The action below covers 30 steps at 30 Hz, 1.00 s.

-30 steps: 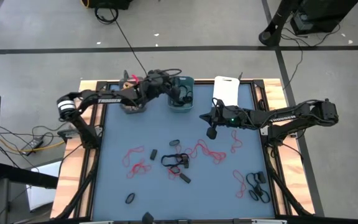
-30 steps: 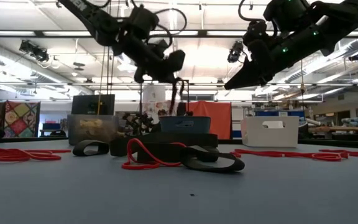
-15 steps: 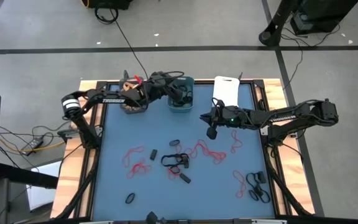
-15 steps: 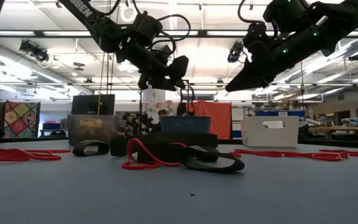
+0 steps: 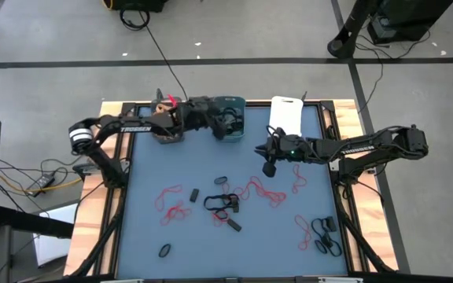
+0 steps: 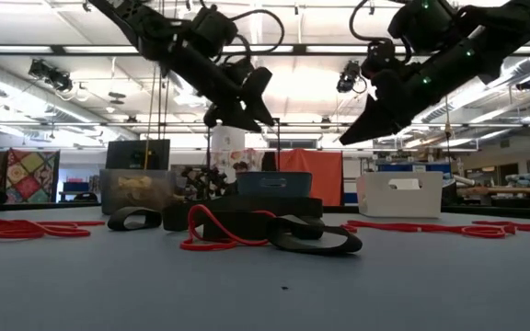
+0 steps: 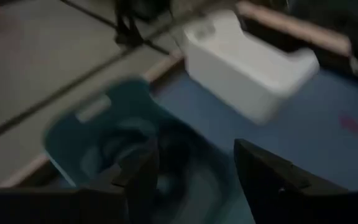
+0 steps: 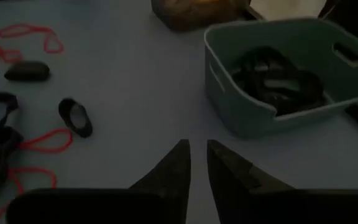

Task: Sort rubber bands into baskets
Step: Put the black rubber band into the blue bin

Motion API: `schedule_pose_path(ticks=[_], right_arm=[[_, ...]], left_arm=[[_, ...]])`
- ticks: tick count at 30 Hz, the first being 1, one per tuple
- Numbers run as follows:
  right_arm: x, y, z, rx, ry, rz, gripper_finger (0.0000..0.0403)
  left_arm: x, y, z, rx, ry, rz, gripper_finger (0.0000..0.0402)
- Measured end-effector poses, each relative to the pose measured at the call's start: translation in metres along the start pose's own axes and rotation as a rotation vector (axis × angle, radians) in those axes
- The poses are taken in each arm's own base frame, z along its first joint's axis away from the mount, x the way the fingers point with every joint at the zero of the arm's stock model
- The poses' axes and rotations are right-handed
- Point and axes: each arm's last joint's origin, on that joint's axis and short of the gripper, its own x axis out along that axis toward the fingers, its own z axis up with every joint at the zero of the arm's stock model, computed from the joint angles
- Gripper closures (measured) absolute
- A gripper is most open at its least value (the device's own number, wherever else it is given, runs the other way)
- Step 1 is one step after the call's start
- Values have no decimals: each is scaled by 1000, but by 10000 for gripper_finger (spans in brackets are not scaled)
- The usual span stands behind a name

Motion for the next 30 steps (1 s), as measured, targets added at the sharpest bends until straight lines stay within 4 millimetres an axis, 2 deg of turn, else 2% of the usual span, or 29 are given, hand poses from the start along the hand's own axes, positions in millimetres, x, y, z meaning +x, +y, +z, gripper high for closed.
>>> schedule_pose_path(ticks=[8,17,23,30], right_arm=[[0,-1,-7,53,73,-9,339],[0,-1,-7,62,73,-9,350],[0,-1,-7,84,67,-8,356],[0,-1,-7,88,67,-6,361]], left_arm=[[-32,-59,-35,125,247,-41,201],[-79,-120,-84,82,491,-53,204],[-95,-140,-110,8,537,-27,205],[-99,-139,-142,-63,609,37,205]])
